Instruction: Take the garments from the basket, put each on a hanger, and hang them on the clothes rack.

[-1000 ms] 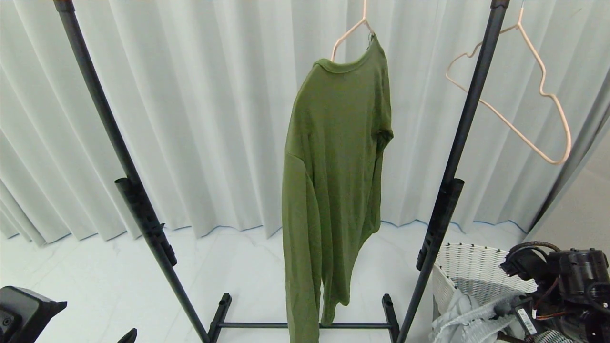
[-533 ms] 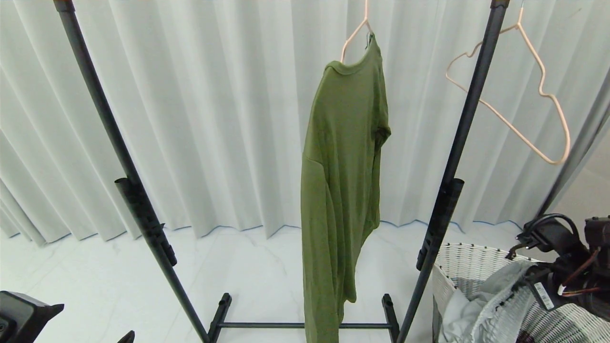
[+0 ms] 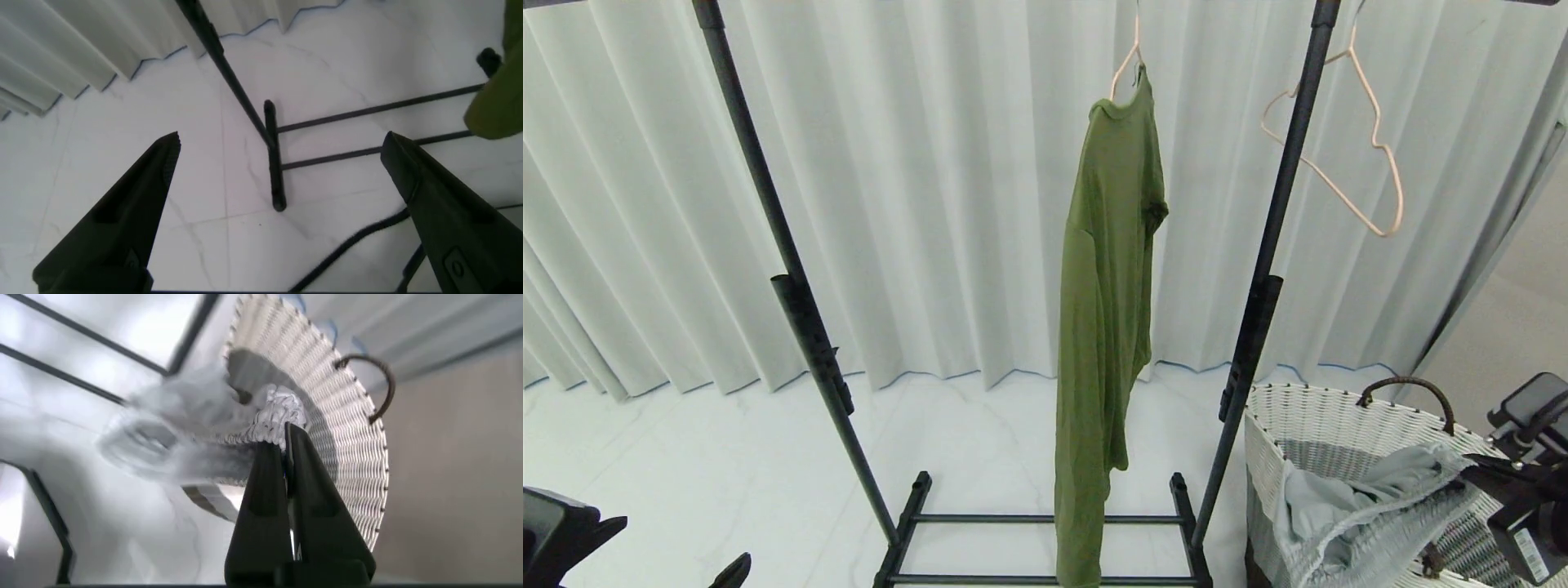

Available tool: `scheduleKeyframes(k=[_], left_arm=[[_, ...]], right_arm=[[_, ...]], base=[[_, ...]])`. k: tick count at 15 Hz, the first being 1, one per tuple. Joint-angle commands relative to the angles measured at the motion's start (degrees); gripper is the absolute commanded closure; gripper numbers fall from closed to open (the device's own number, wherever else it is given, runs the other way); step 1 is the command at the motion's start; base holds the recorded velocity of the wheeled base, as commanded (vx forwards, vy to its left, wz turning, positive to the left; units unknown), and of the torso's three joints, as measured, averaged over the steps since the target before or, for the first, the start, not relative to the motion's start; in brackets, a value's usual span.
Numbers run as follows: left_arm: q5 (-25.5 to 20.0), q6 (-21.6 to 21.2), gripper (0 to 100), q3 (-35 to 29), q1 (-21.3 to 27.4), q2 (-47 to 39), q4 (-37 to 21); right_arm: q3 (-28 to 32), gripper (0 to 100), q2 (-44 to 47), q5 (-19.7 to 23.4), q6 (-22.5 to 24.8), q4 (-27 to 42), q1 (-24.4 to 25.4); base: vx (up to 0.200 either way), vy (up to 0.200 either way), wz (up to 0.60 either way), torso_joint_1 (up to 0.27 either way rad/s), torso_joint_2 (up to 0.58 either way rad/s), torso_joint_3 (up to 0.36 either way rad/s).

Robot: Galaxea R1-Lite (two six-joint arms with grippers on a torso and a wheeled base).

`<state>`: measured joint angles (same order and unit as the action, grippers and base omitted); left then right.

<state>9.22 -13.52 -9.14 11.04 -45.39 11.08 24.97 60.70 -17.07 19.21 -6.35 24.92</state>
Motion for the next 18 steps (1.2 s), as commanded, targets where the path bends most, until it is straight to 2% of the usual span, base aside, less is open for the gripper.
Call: scheduleKeyframes(k=[1, 5, 8, 10, 13, 14, 15, 18], left_arm=[[0.0, 0.4, 0, -0.3, -0.1, -0.6, 0.0], [-0.3, 0.8, 0, -1.1, -0.1, -1.4, 0.0], [-1.2, 0.8, 0, -0.3, 0.3, -1.4, 0.0], [-4.8, 0.8, 0, -0.4, 0.5, -1.5, 0.0], [-13.3, 0.6, 0, -1.4, 0.6, -1.5, 0.0], [-14.2, 0.5, 0, -1.5, 0.7, -1.5, 0.0], [-17.5, 0.3, 0, -2.4, 1.3, -2.0, 0.0], [-21.1, 1.4, 0, -5.8, 6.7, -4.9, 0.1]], right_arm=[[-0.2, 100, -3.8, -0.1, 0.1, -0.1, 1.4], [0.7, 100, -4.4, -0.2, 1.6, -0.2, 1.6], [1.4, 100, -4.5, -0.2, 2.8, -0.3, 3.5], [3.4, 100, -4.0, -0.2, 3.3, -0.3, 6.9], [8.7, 100, -1.1, 0.0, 2.9, -0.5, 12.4], [9.5, 100, -0.7, 0.0, 2.9, -0.5, 13.0], [12.9, 100, 1.2, 0.0, 2.8, -0.6, 15.0], [18.9, 100, 3.7, 0.1, 1.4, -0.8, 20.1]], base=[[-0.200, 0.000, 0.00, 0.002, 0.01, 0.002], [-0.200, 0.000, 0.00, 0.000, 0.00, 0.002], [0.000, 0.000, 0.00, 0.000, 0.00, 0.000], [0.000, 0.000, 0.00, 0.000, 0.00, 0.000], [0.000, 0.000, 0.00, 0.000, 0.00, 0.000], [0.000, 0.000, 0.00, 0.000, 0.00, 0.000], [0.000, 0.000, 0.00, 0.000, 0.00, 0.000], [0.000, 0.000, 0.00, 0.000, 0.00, 0.000]])
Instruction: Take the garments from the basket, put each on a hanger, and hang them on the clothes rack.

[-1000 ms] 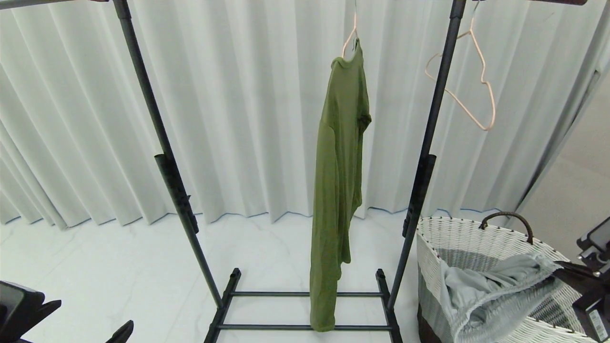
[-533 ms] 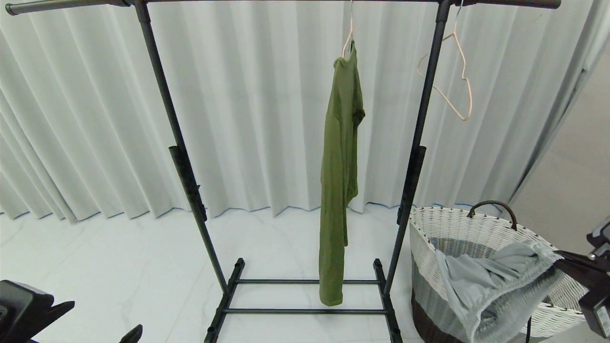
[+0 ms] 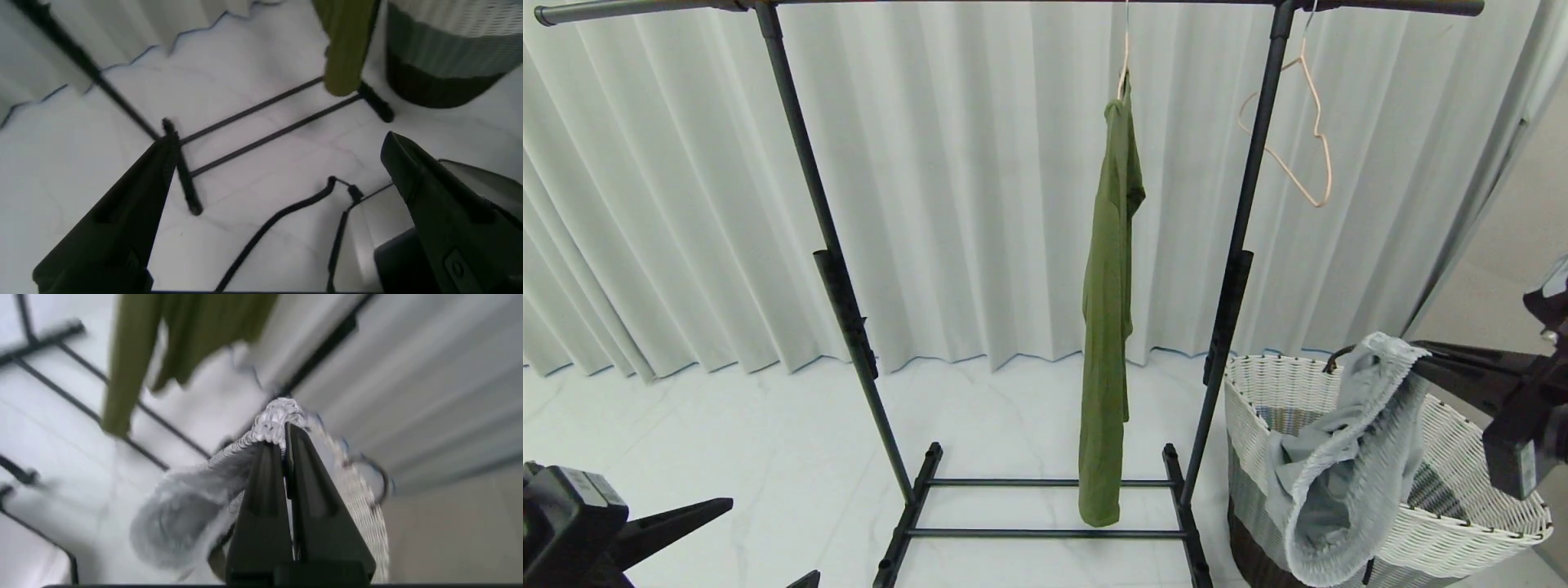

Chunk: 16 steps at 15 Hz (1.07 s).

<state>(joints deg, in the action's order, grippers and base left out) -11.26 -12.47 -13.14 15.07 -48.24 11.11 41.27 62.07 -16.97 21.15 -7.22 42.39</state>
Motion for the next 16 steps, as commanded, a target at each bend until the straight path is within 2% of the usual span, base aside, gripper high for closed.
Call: scheduleKeyframes(k=[1, 4, 7, 8, 9, 11, 15, 16], left_arm=[[-0.6, 3.2, 0, -4.2, 5.9, -3.7, 0.1], [-0.6, 15.6, 0, -13.8, 19.2, -10.5, 0.1], [0.0, 22.2, 0, -20.5, 32.7, -21.0, 0.1], [0.1, 23.3, 0, -21.9, 34.1, -23.5, 0.1], [0.4, 26.3, 0, -25.9, 36.1, -30.1, 0.3], [0.4, 29.6, 0, -30.7, 37.1, -37.2, 2.6], [0.5, 31.2, 0, -35.2, 38.5, -47.9, 6.0], [0.9, 32.0, 0, -36.4, 38.6, -51.6, 8.9]], right_arm=[[4.3, 100, 3.1, 0.0, -1.7, 0.1, 4.8], [8.7, 100, 5.4, 0.0, -2.3, -1.7, 9.3], [11.3, 100, 7.4, 0.0, -2.3, -5.0, 9.6], [11.5, 100, 7.4, 0.0, -2.2, -5.0, 9.5], [11.7, 100, 7.5, 0.0, -2.2, -5.1, 9.6], [13.0, 100, 7.2, 0.0, -2.3, -5.1, 10.0], [14.2, 100, 6.8, 0.0, -2.2, -5.1, 10.1], [14.4, 100, 6.6, 0.1, -2.2, -5.1, 10.3]], base=[[0.000, 0.000, 0.00, 0.000, 0.00, 0.000], [0.000, 0.000, 0.00, 0.000, 0.00, 0.000], [0.000, 0.000, 0.00, 0.000, 0.00, 0.000], [0.000, 0.000, 0.00, 0.000, 0.00, 0.000], [0.000, 0.000, 0.00, 0.000, 0.00, 0.000], [0.000, 0.000, 0.00, 0.000, 0.00, 0.000], [0.000, 0.000, 0.00, 0.000, 0.00, 0.000], [0.000, 0.000, 0.00, 0.000, 0.00, 0.000]])
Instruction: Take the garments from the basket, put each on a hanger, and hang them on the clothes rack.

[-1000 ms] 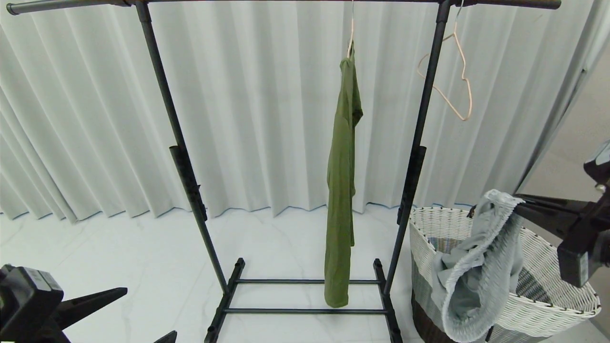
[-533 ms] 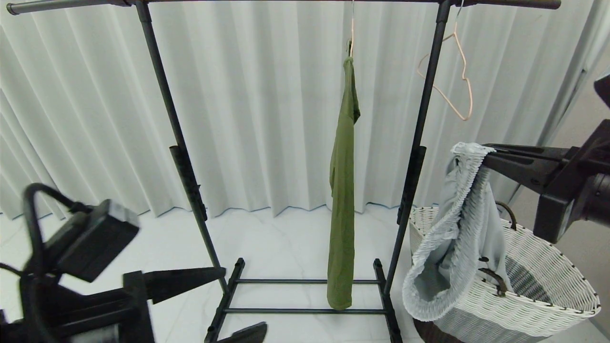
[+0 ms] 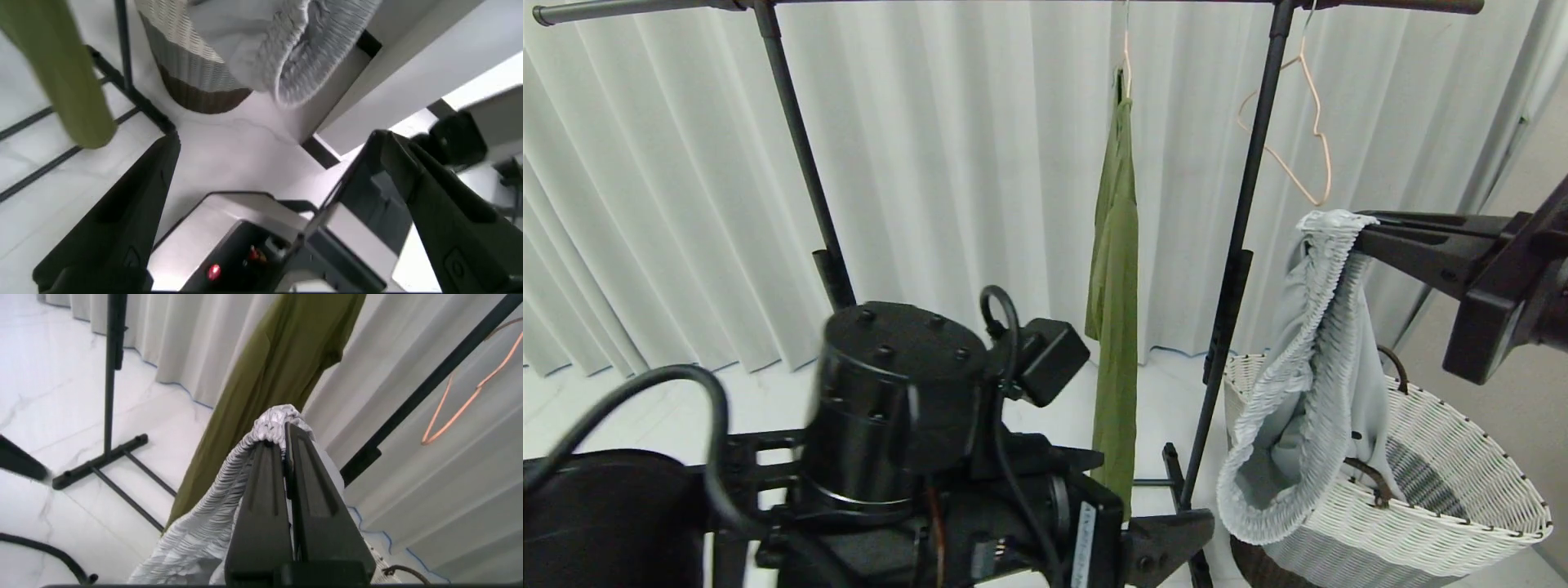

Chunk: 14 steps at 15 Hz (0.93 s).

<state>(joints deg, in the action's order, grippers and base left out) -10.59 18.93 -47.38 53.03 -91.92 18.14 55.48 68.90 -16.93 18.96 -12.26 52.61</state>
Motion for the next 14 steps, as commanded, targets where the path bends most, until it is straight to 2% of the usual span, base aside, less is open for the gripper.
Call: scheduleKeyframes(k=[1, 3, 8, 12, 13, 14], left_arm=[[0.7, 1.8, 0, -3.0, 1.1, -9.3, 3.3], [2.6, 6.8, 0, -5.8, 2.0, -13.3, 4.5], [4.9, 7.2, 0, -10.0, 0.7, -22.0, 6.5], [8.1, 7.2, 0, -9.3, 0.7, -22.4, 6.5], [8.5, 7.2, 100, -9.3, 0.7, -22.4, 6.5], [8.7, 7.1, 100, -9.3, 0.7, -22.3, 6.5]], right_arm=[[0.4, 100, -0.4, 0.1, 0.0, 0.0, 0.6], [1.2, 100, -0.5, 0.1, 0.0, 0.0, 1.1], [1.8, 100, -1.8, -0.2, 0.3, 0.4, 2.4], [2.0, 100, -2.2, -0.2, 0.4, 0.5, 2.5], [2.1, 100, -2.2, -0.2, 0.4, 0.5, 2.5], [2.0, 100, -2.3, -0.3, 0.4, 0.5, 2.5]], base=[[0.000, 0.000, 0.00, 0.000, 0.00, 0.000], [0.000, 0.000, 0.00, 0.000, 0.00, 0.000], [0.000, 0.000, 0.00, 0.000, 0.00, 0.000], [0.000, 0.000, 0.00, 0.000, 0.00, 0.000], [0.000, 0.000, 0.00, 0.000, 0.00, 0.000], [0.000, 0.000, 0.00, 0.000, 0.00, 0.000]])
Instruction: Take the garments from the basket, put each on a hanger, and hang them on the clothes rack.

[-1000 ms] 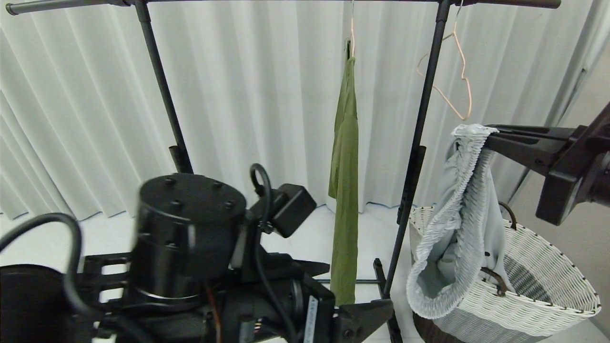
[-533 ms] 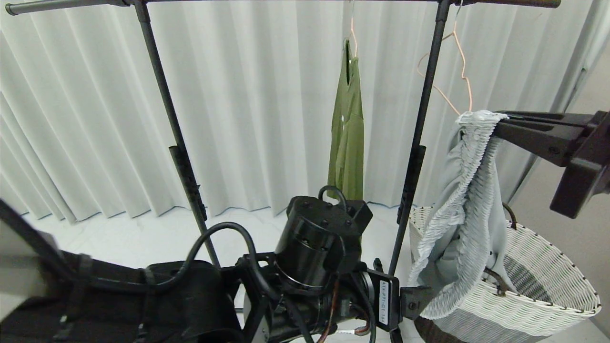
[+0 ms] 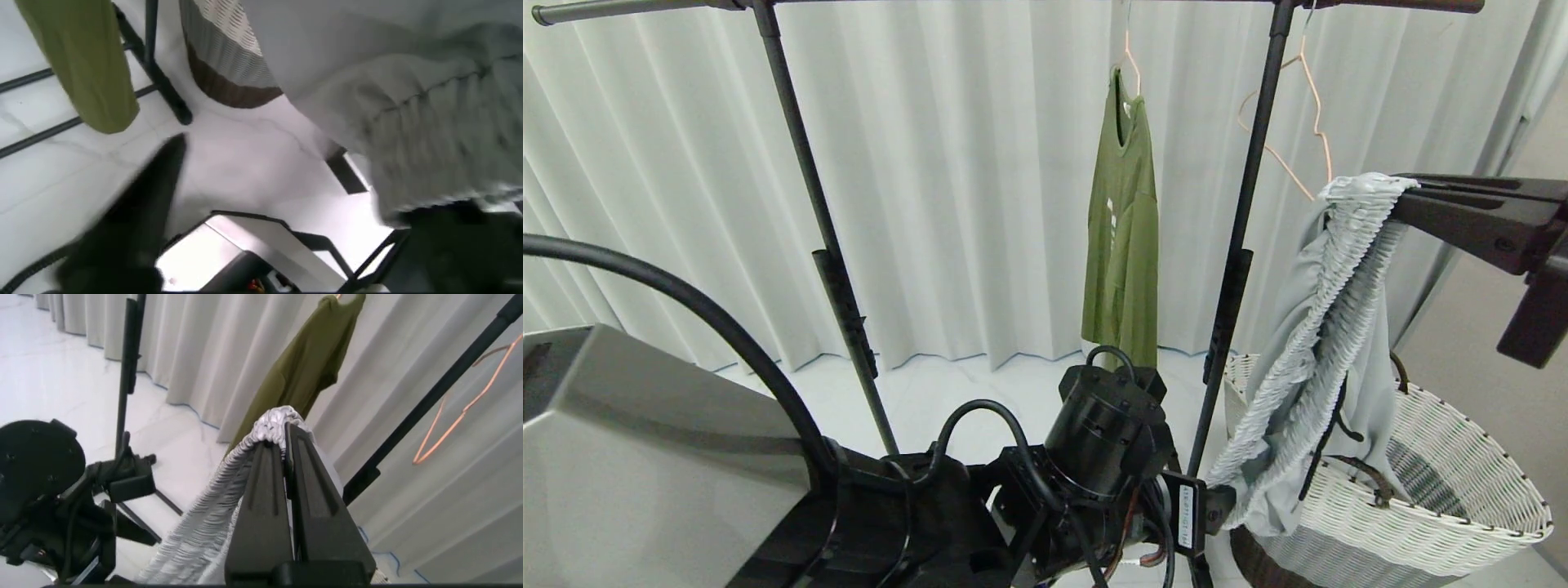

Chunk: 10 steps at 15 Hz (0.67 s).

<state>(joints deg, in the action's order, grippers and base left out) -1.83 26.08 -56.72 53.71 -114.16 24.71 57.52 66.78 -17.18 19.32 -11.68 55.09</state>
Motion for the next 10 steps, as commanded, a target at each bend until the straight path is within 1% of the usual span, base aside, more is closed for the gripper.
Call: scheduleKeyframes(k=[1, 2, 3, 4, 5, 6, 7, 8, 9, 10], left_arm=[[1.2, -0.1, 100, 0.1, 0.3, 0.0, -0.1], [5.1, -0.4, 100, 0.7, 1.2, 0.0, 0.2], [9.7, -0.4, 100, 1.2, 2.8, 0.3, 2.0], [13.2, -0.4, 100, 2.1, 4.1, 0.8, 3.9], [15.3, -0.7, 100, 3.1, 4.6, 3.3, 4.1], [15.4, -0.7, 100, 4.1, 4.7, 5.8, 3.8], [15.7, -0.7, 100, 4.7, 4.0, 10.7, 0.9], [16.0, -0.7, 100, 3.9, 2.2, 16.3, -4.9], [17.0, -1.0, 100, 1.8, 0.6, 22.0, -11.4], [18.4, -2.4, 100, -1.0, -0.8, 26.1, -17.0]], right_arm=[[-0.2, 100, -0.2, -0.1, 0.0, -0.1, 0.0], [-0.6, 100, -0.3, -0.1, 0.0, -0.1, 0.0], [-0.9, 100, -0.3, -0.1, -0.1, -0.1, -0.1], [-1.6, 100, -0.2, 0.0, -0.2, -0.1, -0.2], [-2.4, 100, 0.0, 0.1, -0.2, -0.2, -0.2], [-2.9, 100, 0.2, 0.2, -0.2, -0.3, -0.2], [-3.6, 100, 0.3, 0.0, -0.2, -0.5, -0.2], [-3.6, 100, 0.5, 0.0, -0.3, -0.6, -0.2], [-3.6, 100, 0.5, 0.0, -0.4, -0.8, -0.2], [-3.6, 100, 0.6, 0.0, -0.3, -2.0, -0.2]], base=[[0.000, 0.000, 0.00, 0.000, 0.00, 0.000], [0.000, 0.000, 0.00, 0.000, 0.00, 0.000], [0.000, 0.000, 0.00, 0.000, 0.00, 0.000], [0.000, 0.000, 0.00, 0.000, 0.00, 0.000], [0.000, 0.000, 0.00, 0.000, 0.00, 0.000], [0.000, 0.000, 0.00, 0.000, 0.00, 0.000], [0.000, 0.000, 0.00, 0.000, 0.00, 0.000], [0.000, 0.000, 0.00, 0.000, 0.00, 0.000], [0.000, 0.000, 0.00, 0.000, 0.00, 0.000], [0.000, 0.000, 0.00, 0.000, 0.00, 0.000]])
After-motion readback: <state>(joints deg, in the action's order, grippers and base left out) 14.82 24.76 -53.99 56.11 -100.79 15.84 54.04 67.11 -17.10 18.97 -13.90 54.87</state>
